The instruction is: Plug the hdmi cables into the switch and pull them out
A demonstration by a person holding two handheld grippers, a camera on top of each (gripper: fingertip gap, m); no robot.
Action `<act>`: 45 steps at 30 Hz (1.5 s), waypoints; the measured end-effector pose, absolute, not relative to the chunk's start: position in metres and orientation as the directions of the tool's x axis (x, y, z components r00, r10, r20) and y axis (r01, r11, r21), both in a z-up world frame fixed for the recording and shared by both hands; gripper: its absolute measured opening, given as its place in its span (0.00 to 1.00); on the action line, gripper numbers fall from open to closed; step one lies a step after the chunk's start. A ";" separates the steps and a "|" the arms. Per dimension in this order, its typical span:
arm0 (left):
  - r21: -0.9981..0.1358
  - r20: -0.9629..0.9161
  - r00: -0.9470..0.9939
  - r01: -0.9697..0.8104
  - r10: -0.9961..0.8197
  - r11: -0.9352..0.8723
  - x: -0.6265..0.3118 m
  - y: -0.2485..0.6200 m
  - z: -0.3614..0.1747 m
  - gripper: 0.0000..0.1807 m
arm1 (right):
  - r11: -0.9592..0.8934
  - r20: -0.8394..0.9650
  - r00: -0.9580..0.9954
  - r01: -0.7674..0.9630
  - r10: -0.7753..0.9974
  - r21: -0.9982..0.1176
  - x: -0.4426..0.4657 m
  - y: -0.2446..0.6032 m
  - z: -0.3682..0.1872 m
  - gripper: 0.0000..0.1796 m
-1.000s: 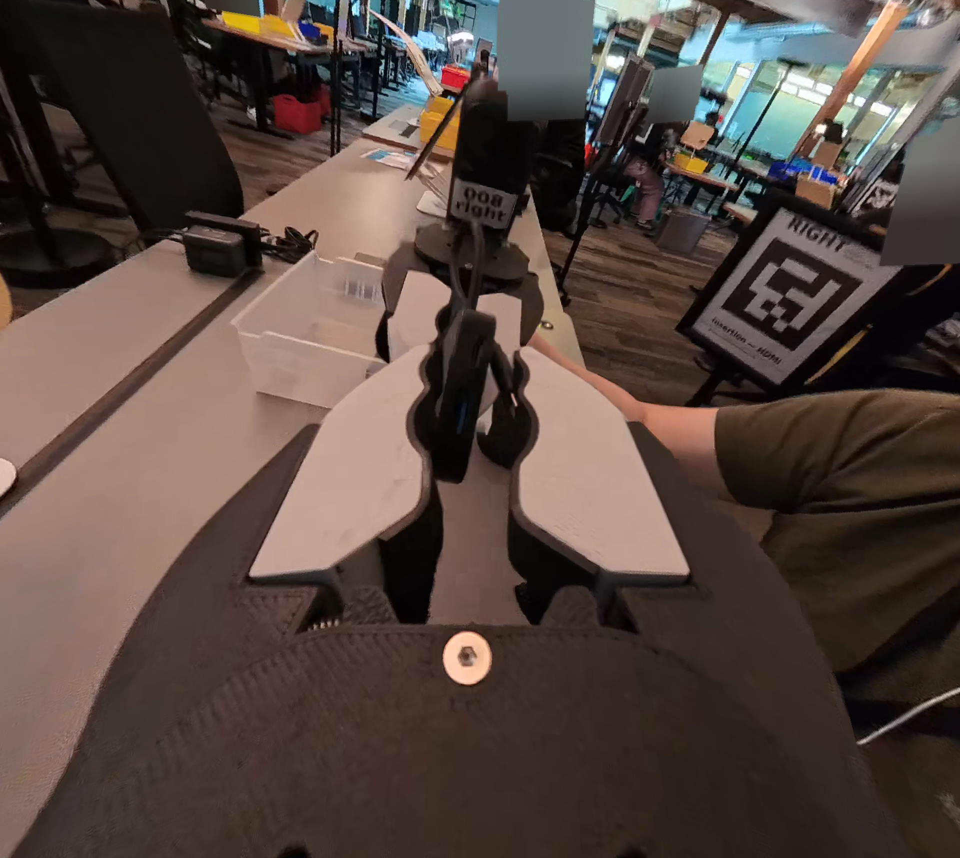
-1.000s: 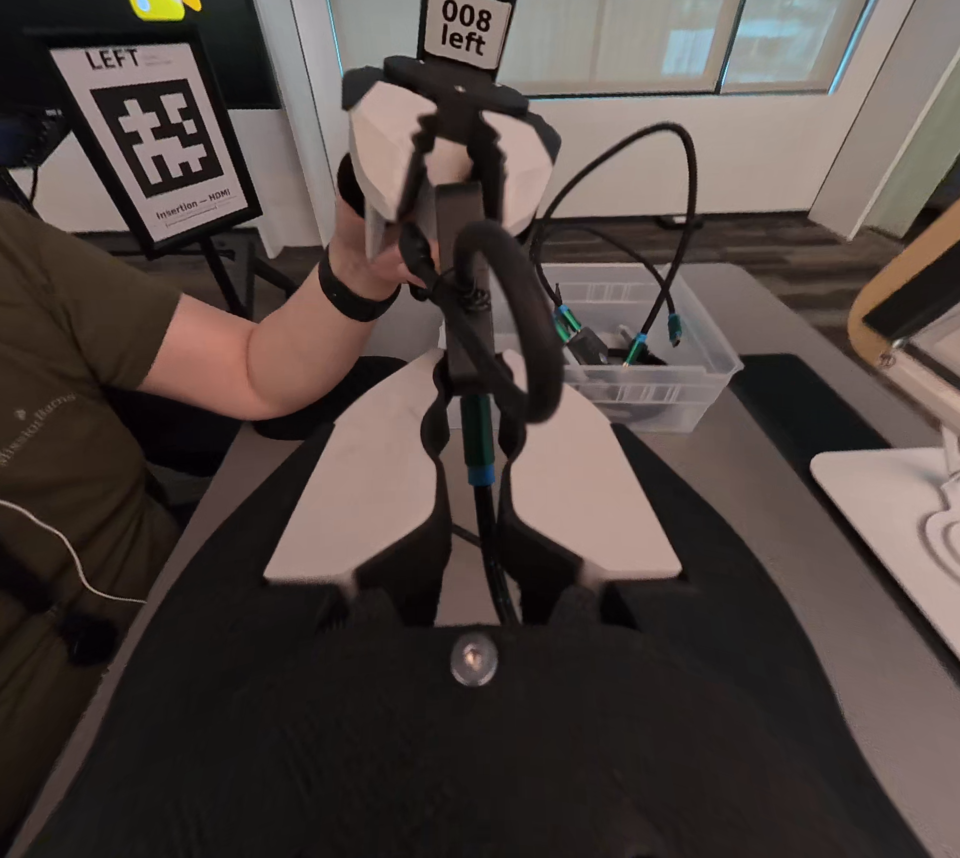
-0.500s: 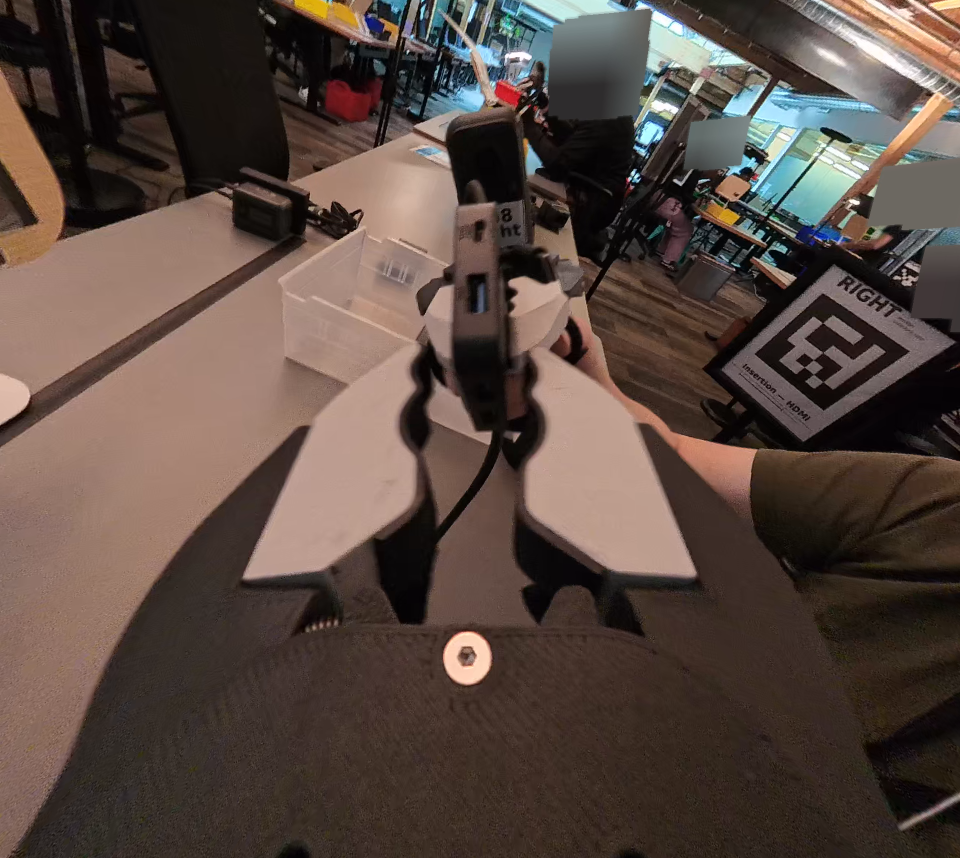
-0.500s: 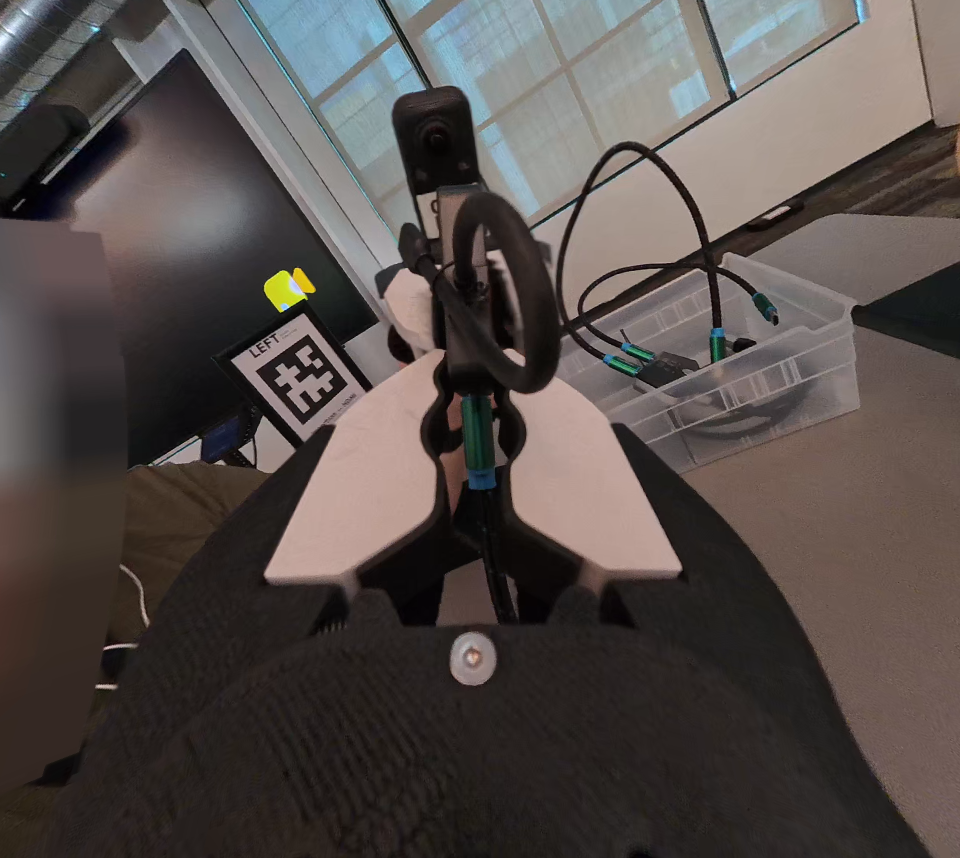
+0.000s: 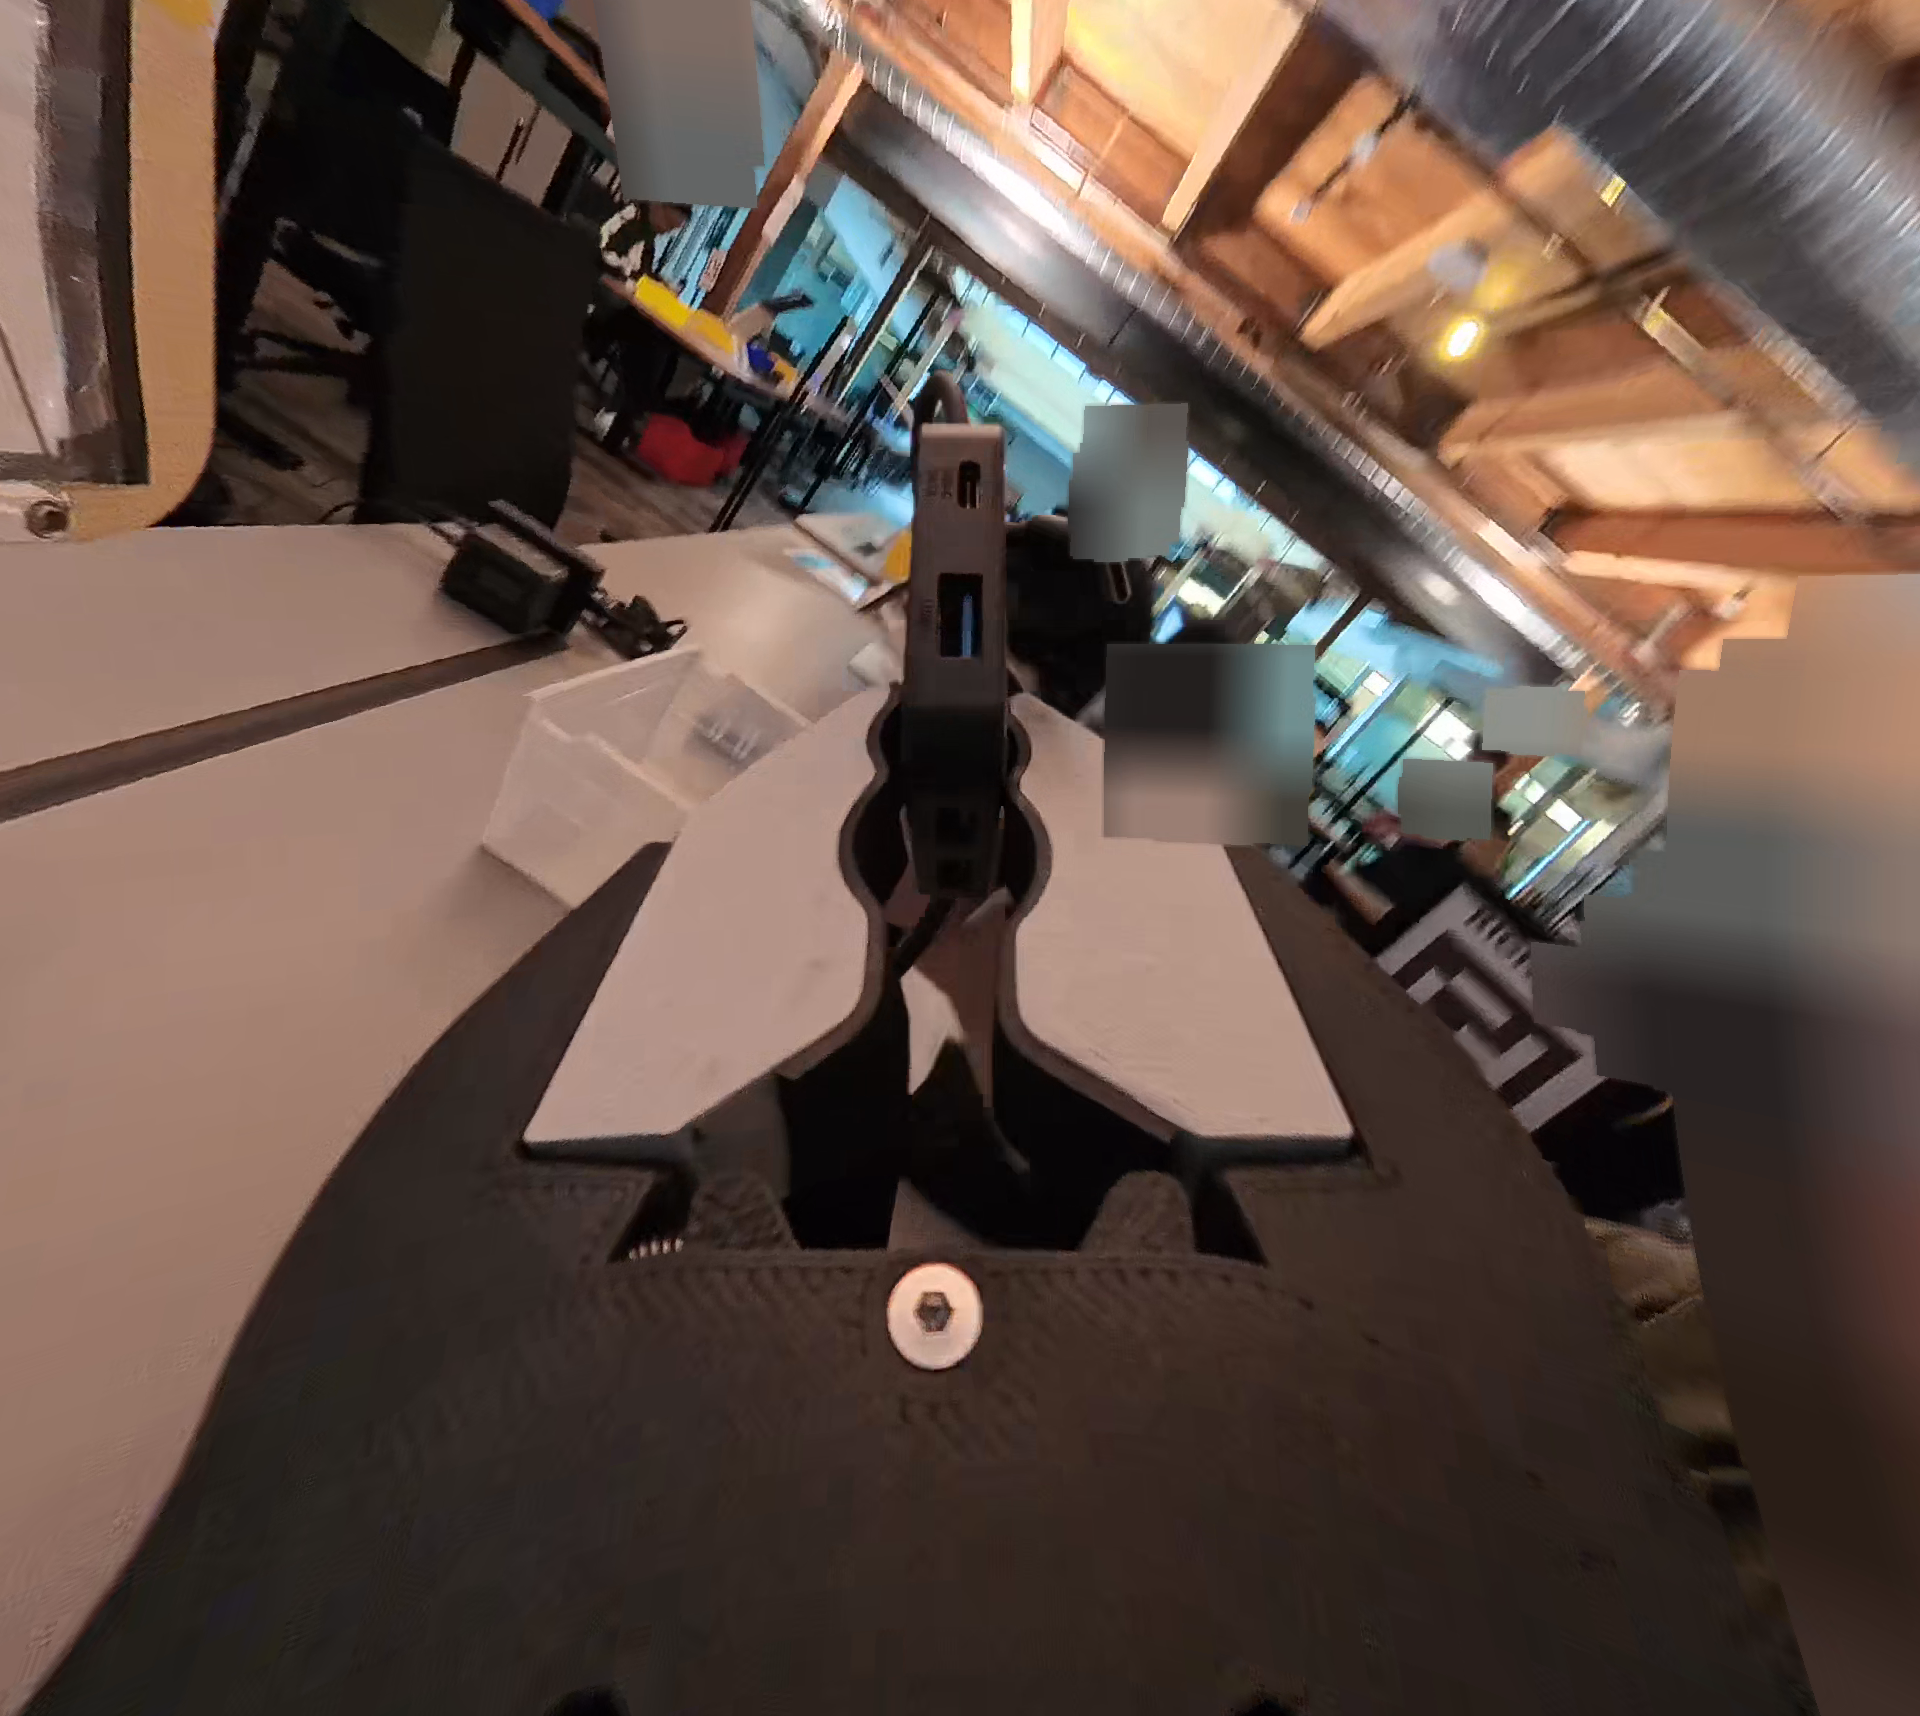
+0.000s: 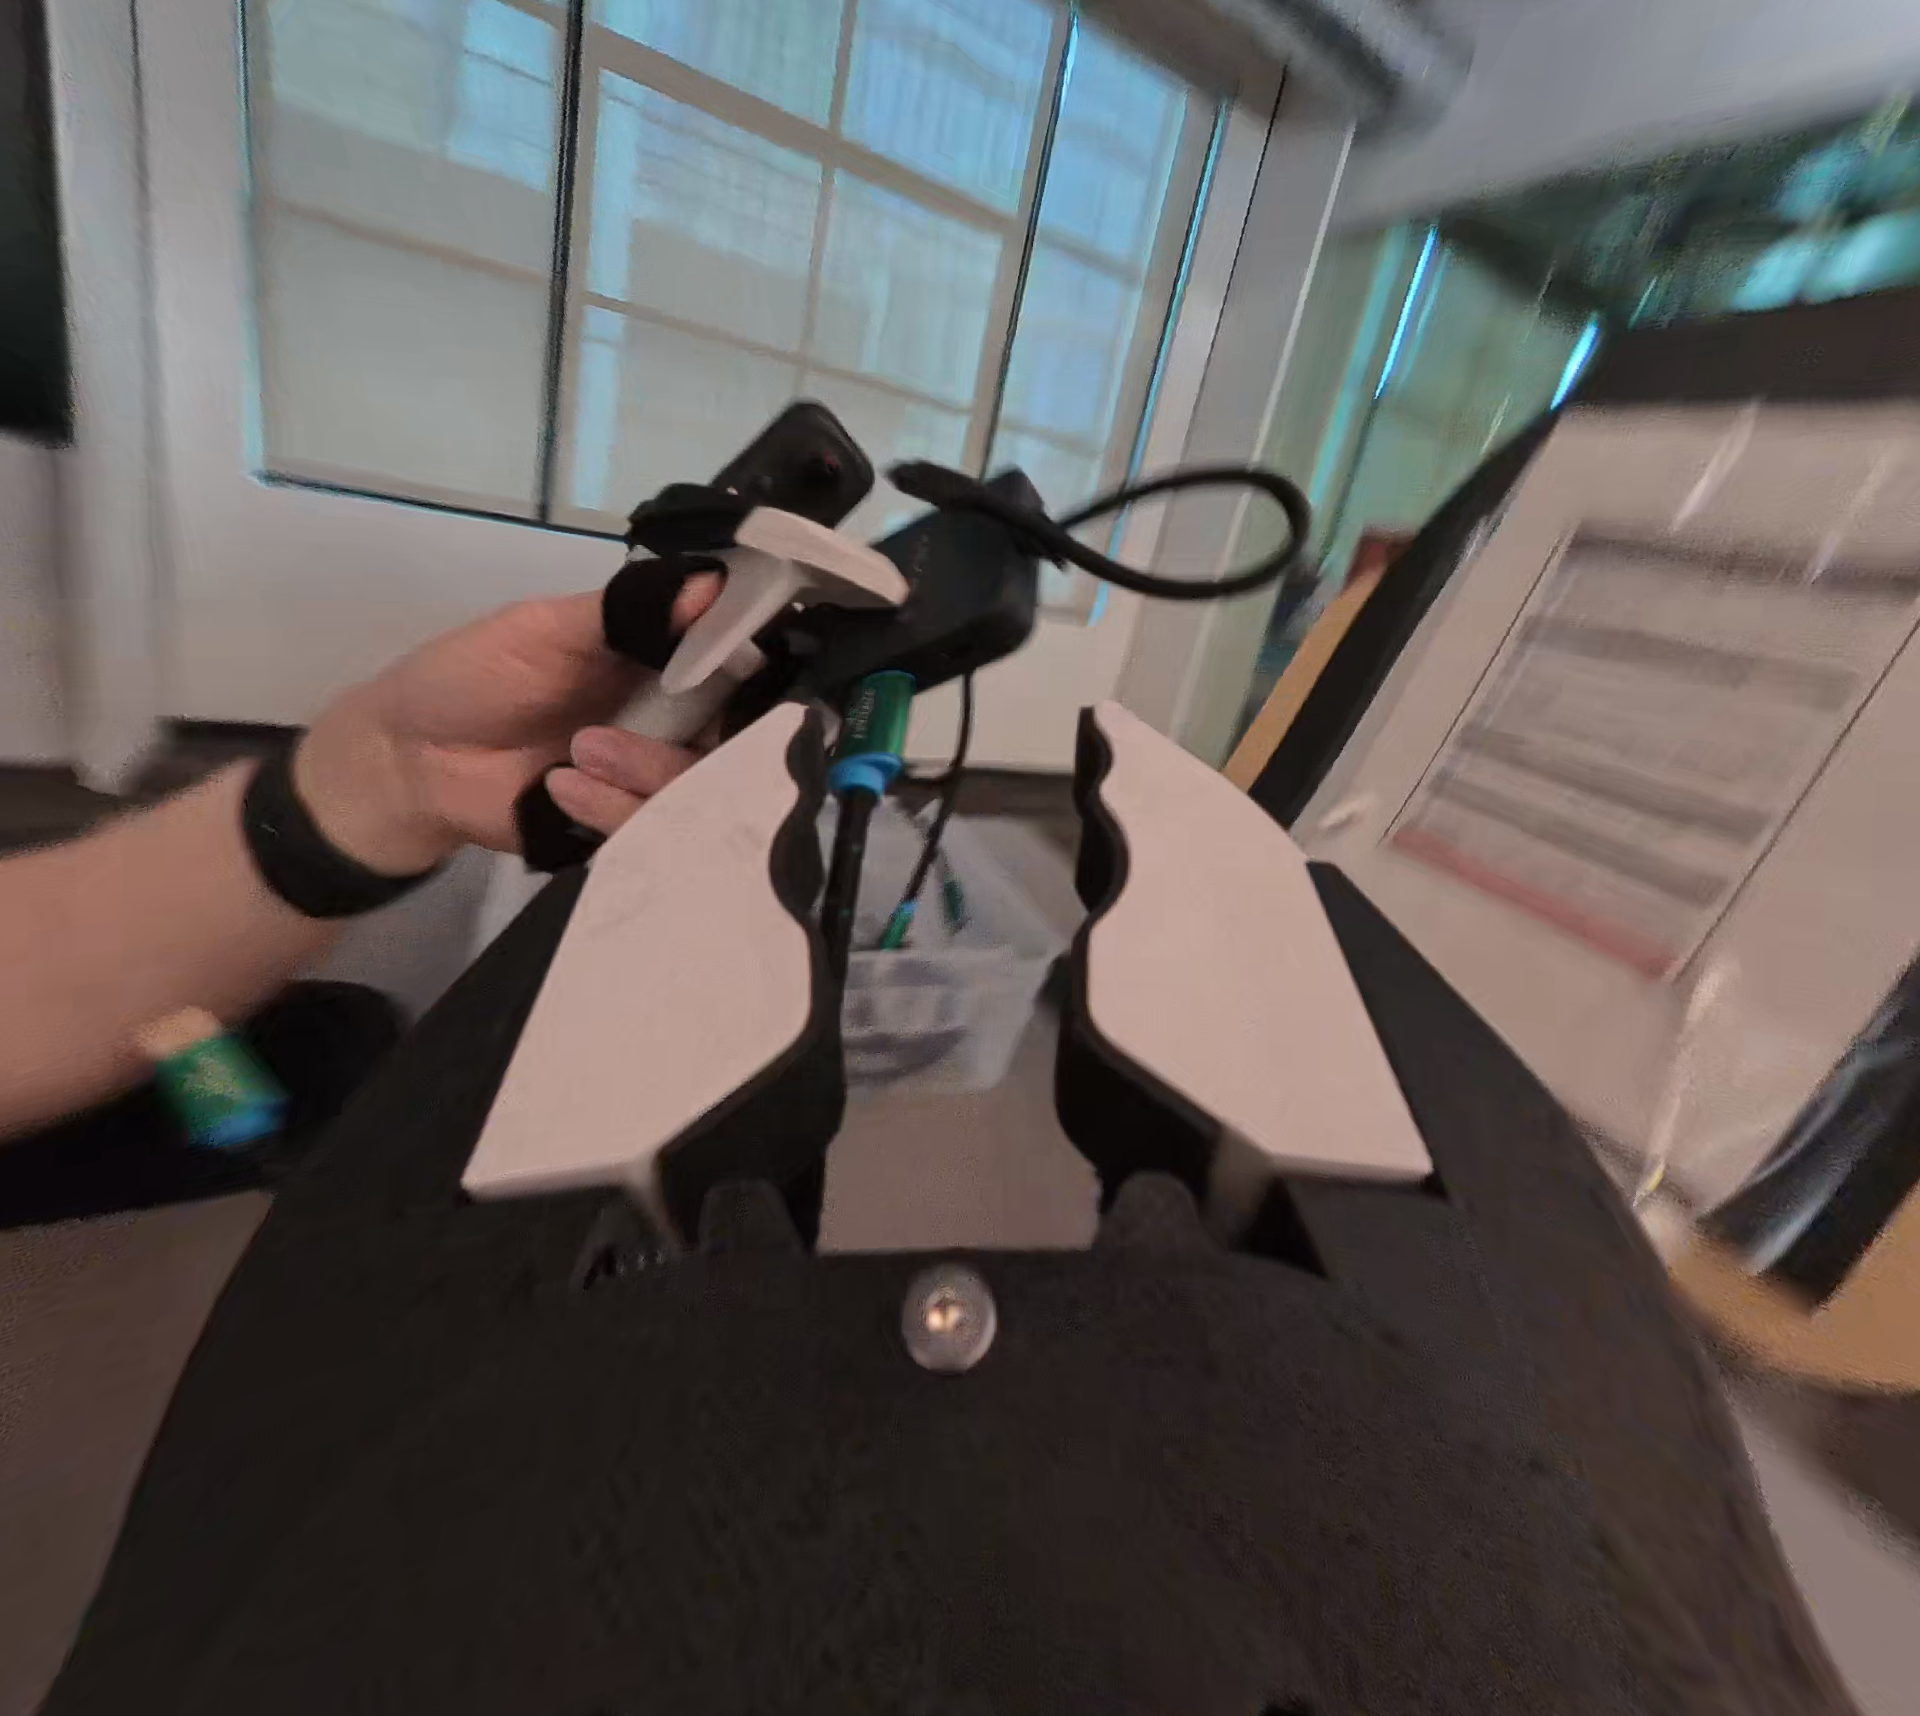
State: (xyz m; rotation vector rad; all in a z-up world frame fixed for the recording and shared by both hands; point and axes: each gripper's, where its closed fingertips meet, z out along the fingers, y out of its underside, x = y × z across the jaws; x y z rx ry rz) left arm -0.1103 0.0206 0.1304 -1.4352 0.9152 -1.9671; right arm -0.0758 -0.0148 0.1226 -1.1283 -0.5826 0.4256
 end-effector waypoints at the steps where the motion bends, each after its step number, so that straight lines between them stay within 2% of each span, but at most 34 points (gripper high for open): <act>1: -0.753 0.615 -0.304 0.047 -0.728 -0.656 -0.112 0.024 0.132 0.07 | 0.477 0.329 0.784 0.047 0.527 -0.877 -0.083 -0.022 0.127 0.26; 5: -0.678 0.672 -0.375 0.034 -0.638 -0.734 -0.119 0.028 0.137 0.07 | 0.716 0.596 0.766 0.274 0.241 -0.642 -0.100 -0.059 0.155 0.22; 7: -0.647 0.685 -0.429 0.013 -0.589 -0.762 -0.123 0.023 0.142 0.07 | 0.713 0.600 0.788 0.343 0.137 -0.612 -0.085 -0.063 0.167 0.21; 12: -0.615 0.681 -0.523 -0.030 -0.512 -0.788 -0.123 0.002 0.153 0.07 | 0.576 0.588 0.807 0.453 0.059 -0.680 -0.050 -0.030 0.142 0.20; 14: -0.598 0.677 -0.553 -0.029 -0.486 -0.801 -0.121 -0.004 0.157 0.08 | 0.540 0.617 0.783 0.486 0.081 -0.687 -0.060 -0.017 0.123 0.25; 20: -0.581 0.673 -0.552 0.017 -0.492 -0.814 -0.111 -0.008 0.154 0.07 | 0.586 0.628 0.776 0.485 0.054 -0.649 -0.102 -0.024 0.121 0.26; 26: -0.575 0.685 -0.546 0.003 -0.483 -0.818 -0.096 -0.018 0.144 0.07 | 0.621 0.613 0.790 0.498 -0.037 -0.605 -0.104 -0.039 0.132 0.19; 28: -0.573 0.691 -0.536 0.004 -0.485 -0.820 -0.092 -0.018 0.140 0.08 | 0.620 0.616 0.787 0.502 -0.038 -0.603 -0.109 -0.040 0.130 0.12; 29: -0.567 0.693 -0.534 0.010 -0.483 -0.824 -0.091 -0.017 0.139 0.08 | 0.608 0.604 0.794 0.512 -0.064 -0.607 -0.107 -0.038 0.131 0.12; 36: -0.492 0.729 -0.521 0.053 -0.445 -0.869 -0.095 0.002 0.135 0.07 | 0.416 0.558 0.829 0.519 -0.032 -0.747 -0.103 -0.016 0.122 0.13; 45: -0.440 0.753 -0.523 0.051 -0.399 -0.896 -0.096 0.013 0.130 0.07 | 0.318 0.550 0.835 0.521 0.002 -0.792 -0.097 -0.003 0.112 0.12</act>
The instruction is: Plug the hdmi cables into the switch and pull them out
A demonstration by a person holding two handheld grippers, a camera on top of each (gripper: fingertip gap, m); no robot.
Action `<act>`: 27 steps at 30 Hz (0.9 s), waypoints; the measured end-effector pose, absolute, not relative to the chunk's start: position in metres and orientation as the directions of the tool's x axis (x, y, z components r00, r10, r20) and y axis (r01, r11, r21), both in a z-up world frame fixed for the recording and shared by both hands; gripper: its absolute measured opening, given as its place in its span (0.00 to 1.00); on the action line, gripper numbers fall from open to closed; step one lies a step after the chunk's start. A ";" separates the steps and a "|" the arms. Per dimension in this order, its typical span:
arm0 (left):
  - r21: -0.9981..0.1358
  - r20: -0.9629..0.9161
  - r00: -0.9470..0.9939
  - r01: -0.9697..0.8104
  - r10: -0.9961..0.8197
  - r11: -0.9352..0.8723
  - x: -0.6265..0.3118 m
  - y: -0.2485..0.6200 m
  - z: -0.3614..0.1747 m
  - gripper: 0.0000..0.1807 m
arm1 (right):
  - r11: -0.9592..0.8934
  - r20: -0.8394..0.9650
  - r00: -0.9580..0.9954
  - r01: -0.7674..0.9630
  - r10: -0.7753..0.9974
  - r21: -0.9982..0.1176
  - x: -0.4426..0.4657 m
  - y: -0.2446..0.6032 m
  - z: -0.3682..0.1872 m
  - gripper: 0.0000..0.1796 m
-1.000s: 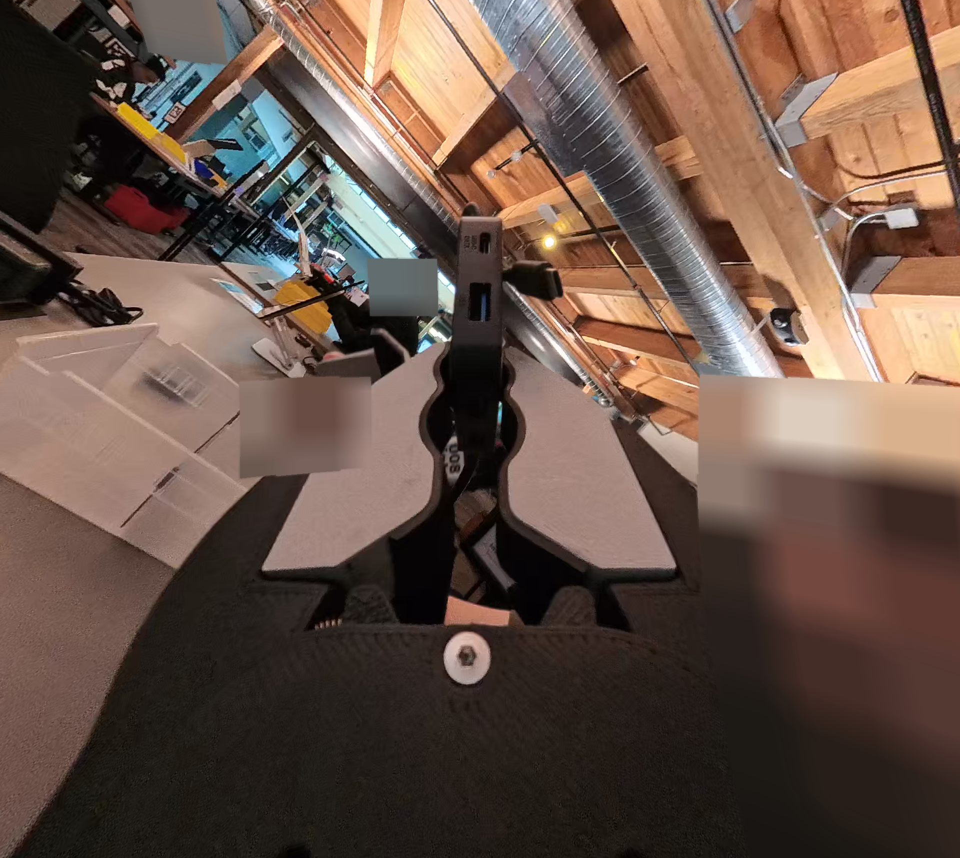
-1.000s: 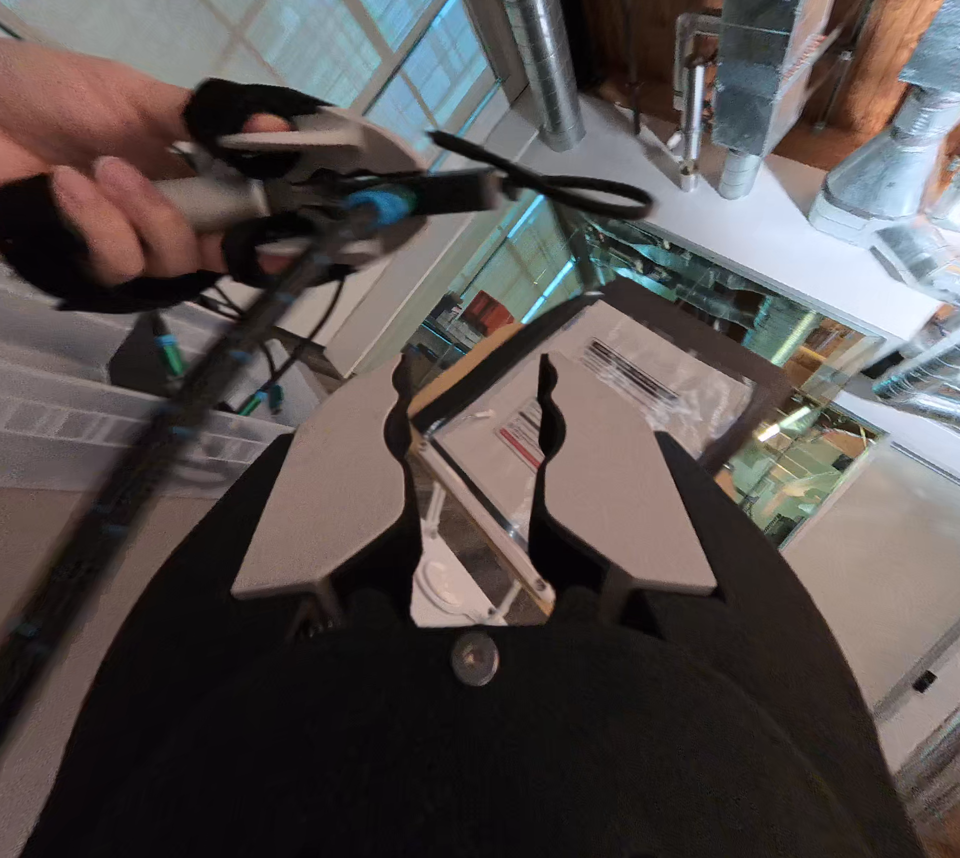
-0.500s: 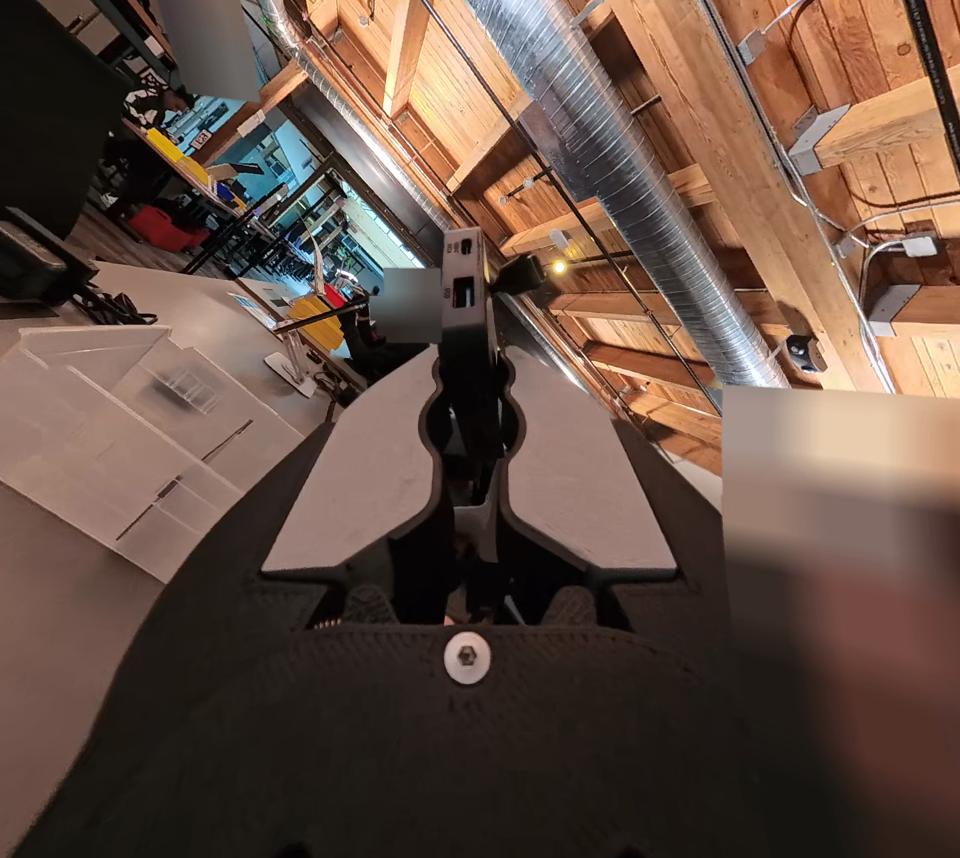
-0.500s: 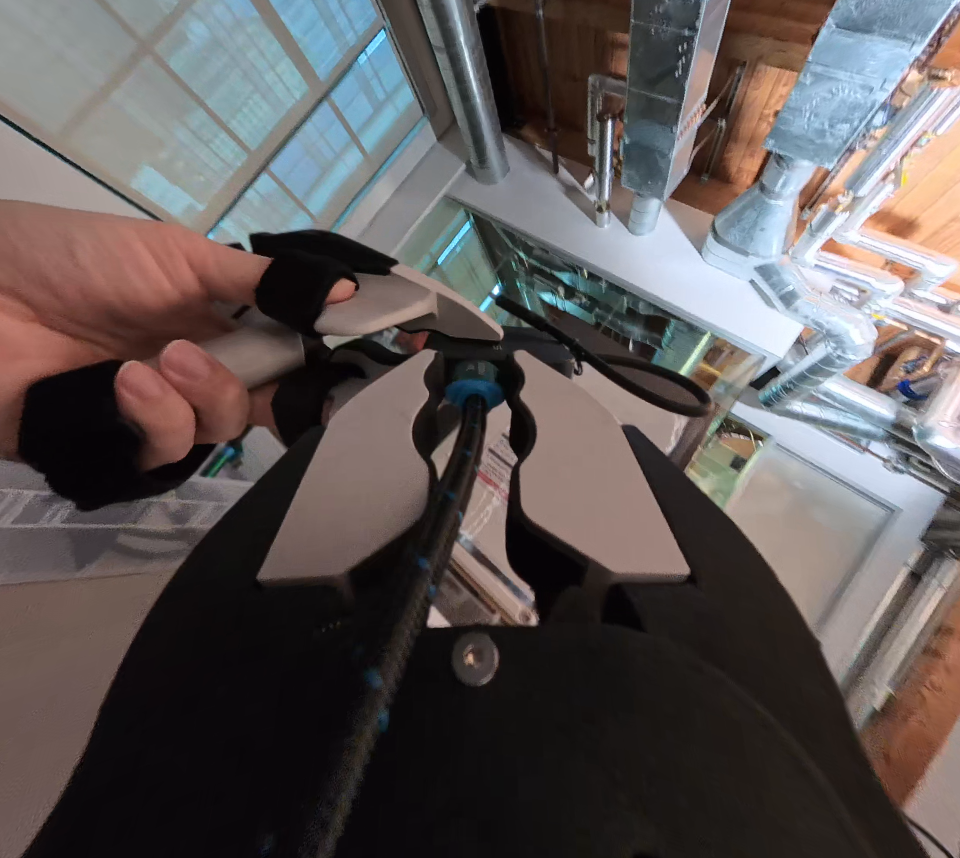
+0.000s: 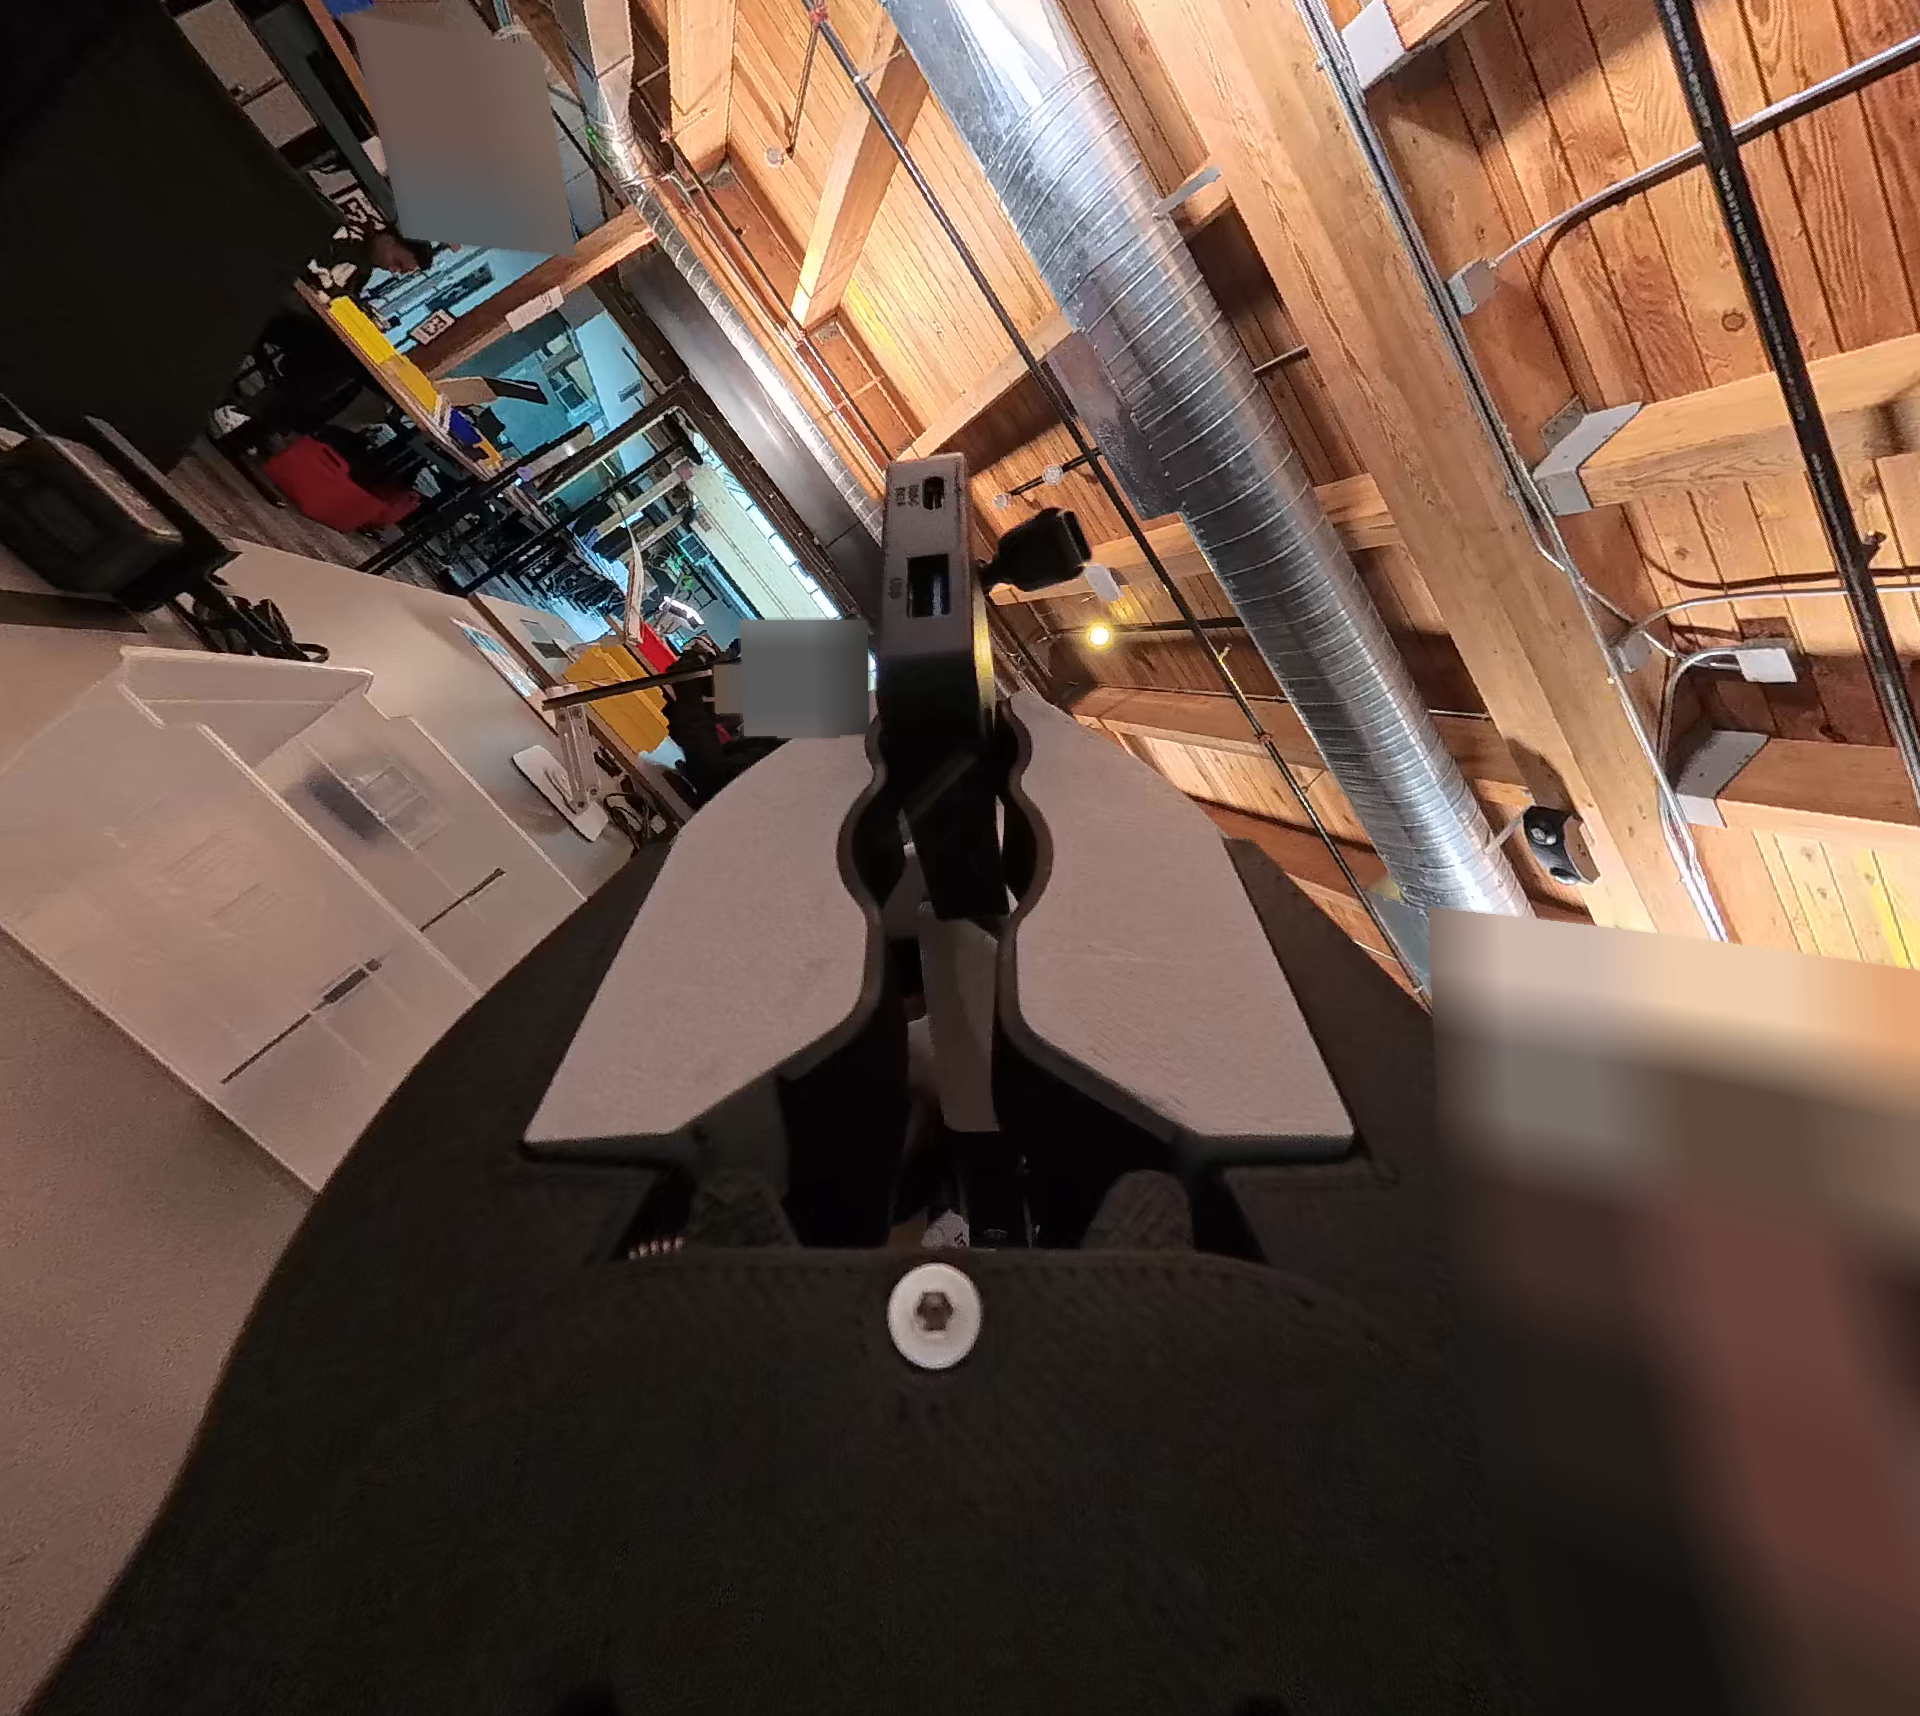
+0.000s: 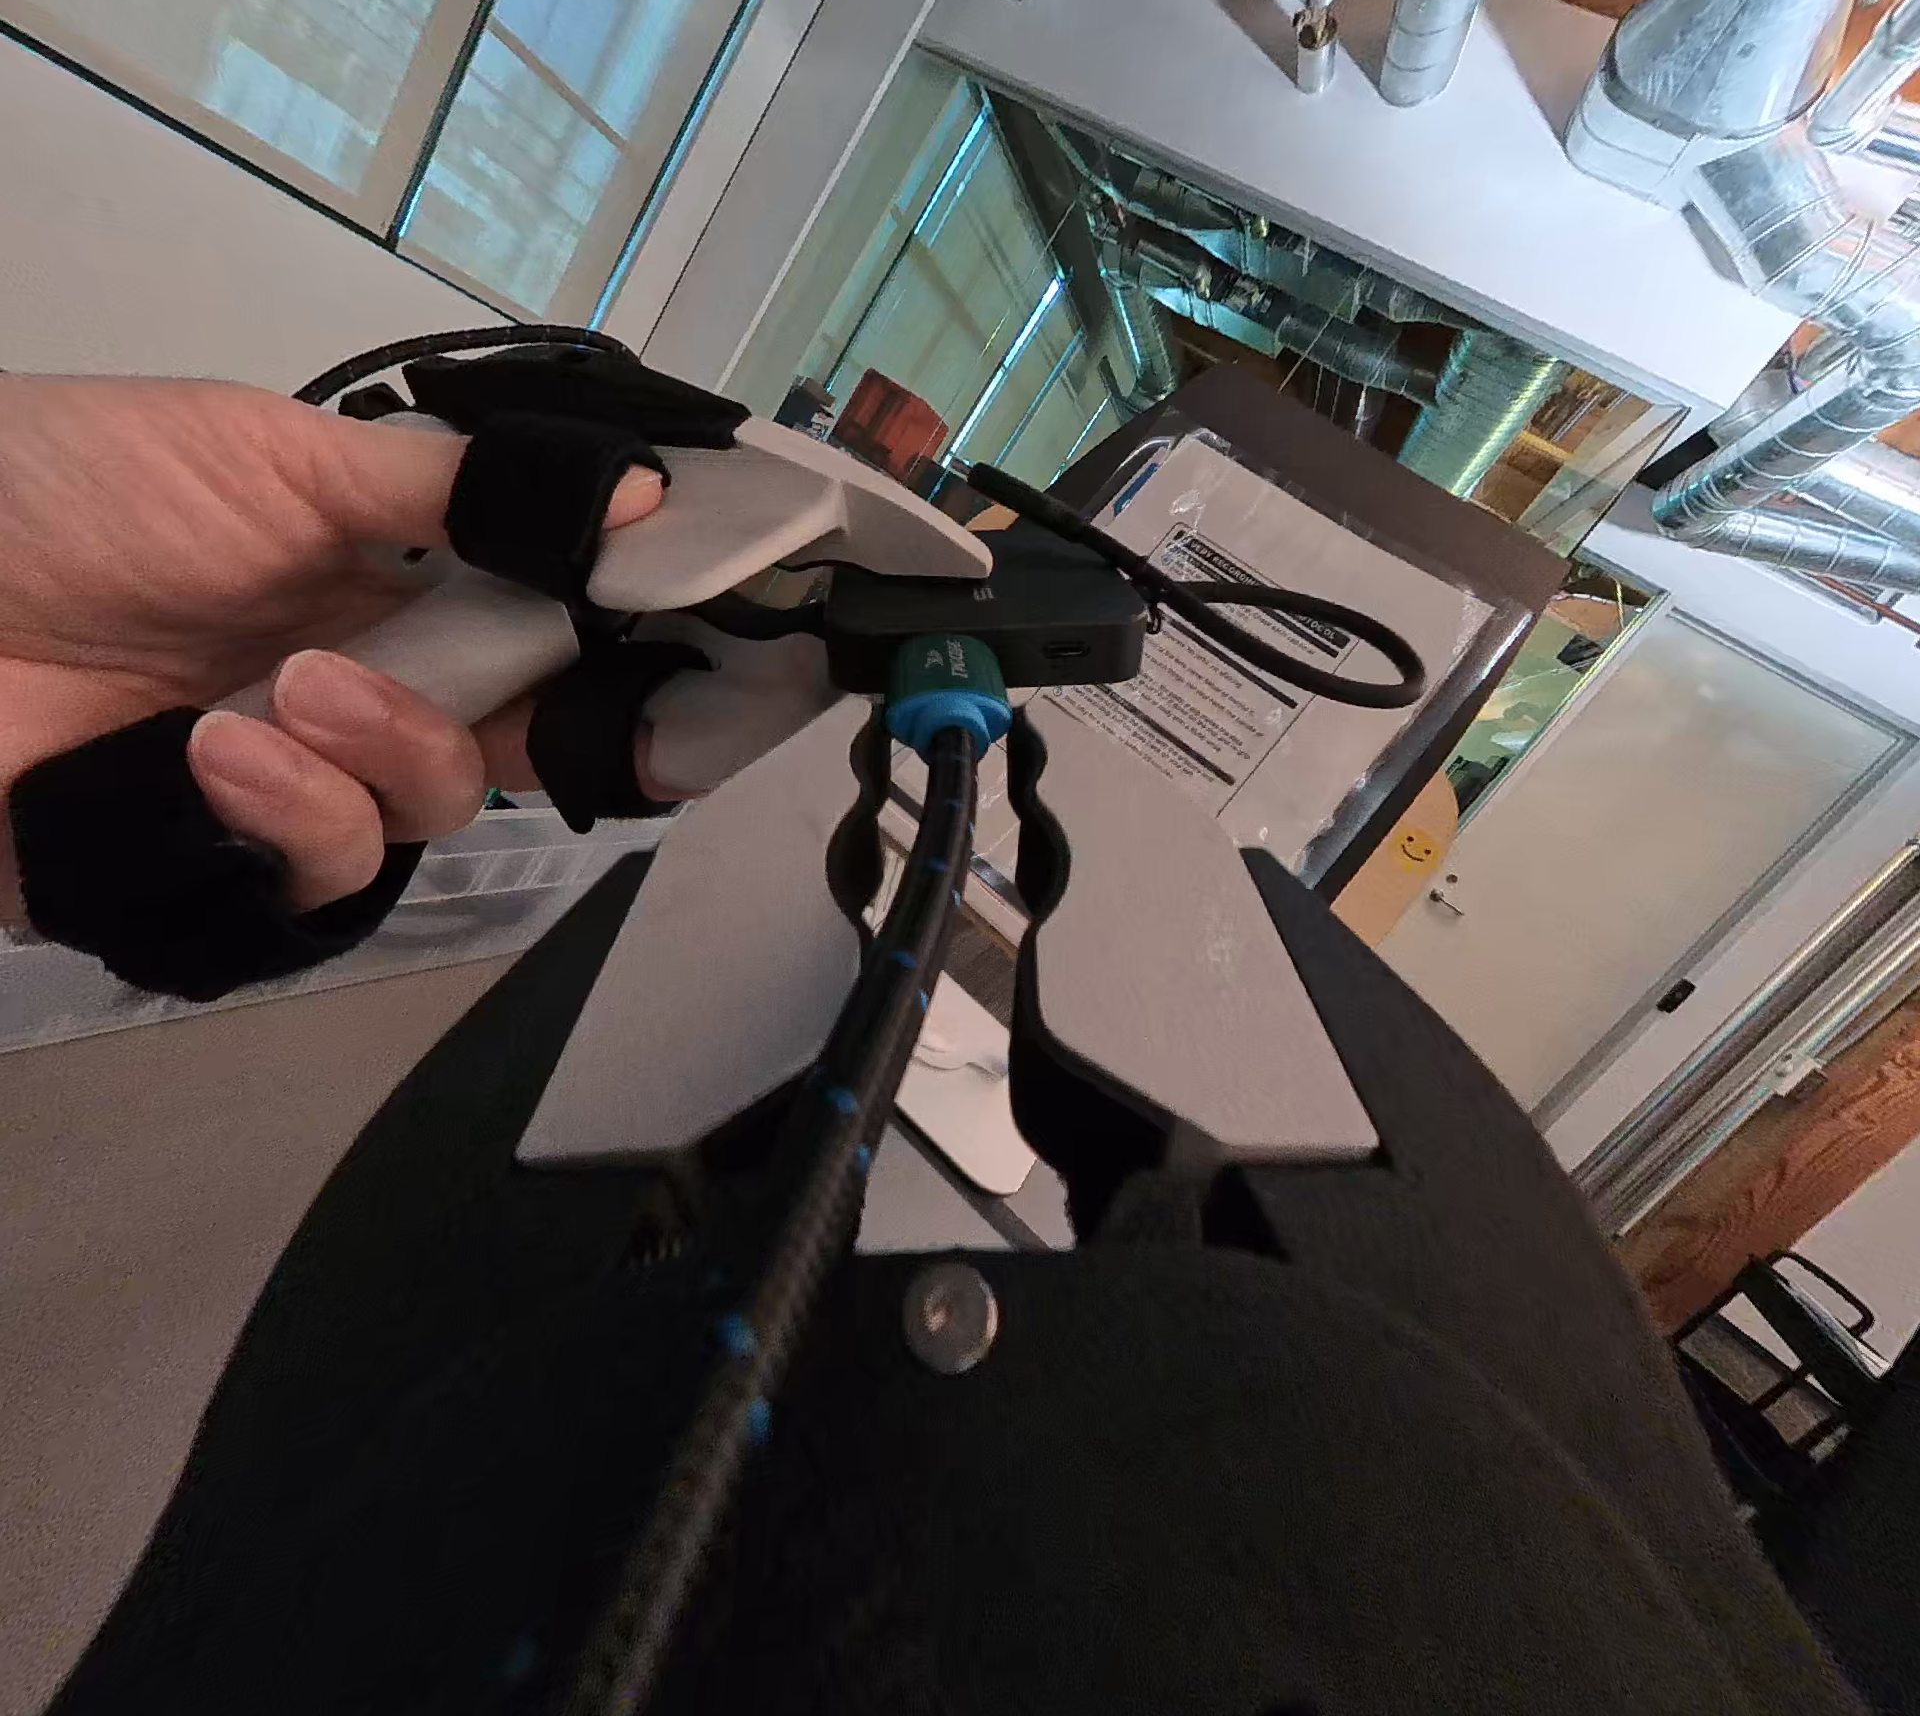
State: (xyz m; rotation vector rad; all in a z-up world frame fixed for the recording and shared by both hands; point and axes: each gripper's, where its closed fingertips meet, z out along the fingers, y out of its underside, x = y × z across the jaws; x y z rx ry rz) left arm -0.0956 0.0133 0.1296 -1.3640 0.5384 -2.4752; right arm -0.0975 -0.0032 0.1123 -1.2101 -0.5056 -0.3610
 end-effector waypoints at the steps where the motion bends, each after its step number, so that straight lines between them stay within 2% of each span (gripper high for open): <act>1: -0.441 0.753 -0.523 0.052 -0.400 -0.896 -0.096 0.013 0.129 0.07 | 0.317 0.549 0.836 0.519 0.006 -0.794 -0.097 -0.003 0.112 0.12; 6: -0.439 0.752 -0.522 0.059 -0.403 -0.896 -0.096 0.014 0.129 0.07 | 0.293 0.553 0.833 0.526 0.010 -0.799 -0.096 -0.001 0.110 0.12; 10: -0.462 0.743 -0.515 0.067 -0.427 -0.885 -0.097 0.012 0.131 0.07 | 0.291 0.532 0.845 0.498 0.049 -0.817 -0.094 0.000 0.107 0.05; 12: -0.454 0.738 -0.532 0.063 -0.415 -0.889 -0.098 0.009 0.135 0.07 | 0.346 0.529 0.846 0.478 0.066 -0.807 -0.098 -0.004 0.112 0.06; 16: -0.470 0.731 -0.520 0.087 -0.442 -0.879 -0.102 0.011 0.137 0.07 | 0.398 0.572 0.819 0.508 0.053 -0.764 -0.107 -0.009 0.115 0.14; 19: -0.461 0.732 -0.522 0.092 -0.437 -0.882 -0.103 0.014 0.137 0.07 | 0.432 0.563 0.826 0.504 0.012 -0.748 -0.108 -0.015 0.121 0.13; 23: -0.472 0.734 -0.513 0.087 -0.446 -0.877 -0.099 0.010 0.134 0.07 | 0.375 0.539 0.841 0.485 0.048 -0.790 -0.107 -0.008 0.115 0.13; 27: -0.457 0.736 -0.522 0.087 -0.431 -0.885 -0.095 0.006 0.132 0.08 | 0.432 0.518 0.854 0.452 0.041 -0.780 -0.103 -0.014 0.121 0.12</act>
